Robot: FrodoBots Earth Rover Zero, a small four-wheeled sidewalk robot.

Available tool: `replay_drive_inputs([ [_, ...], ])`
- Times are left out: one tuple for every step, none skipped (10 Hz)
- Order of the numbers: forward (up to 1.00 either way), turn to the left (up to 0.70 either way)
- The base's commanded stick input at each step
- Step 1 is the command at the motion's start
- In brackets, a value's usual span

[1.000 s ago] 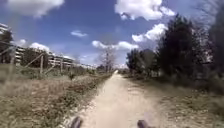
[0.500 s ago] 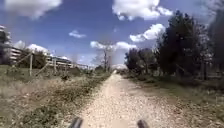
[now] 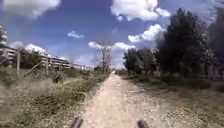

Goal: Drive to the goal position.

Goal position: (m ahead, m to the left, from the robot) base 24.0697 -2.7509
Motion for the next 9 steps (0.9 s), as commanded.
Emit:
replay_drive_inputs([
  [1.0, 0.0],
  [1.0, 0.0],
  [1.0, 0.0],
  [1.0, 0.0],
  [1.0, 0.0],
  [1.0, 0.0],
  [1.0, 0.0],
  [1.0, 0.0],
  [1.0, 0.0],
])
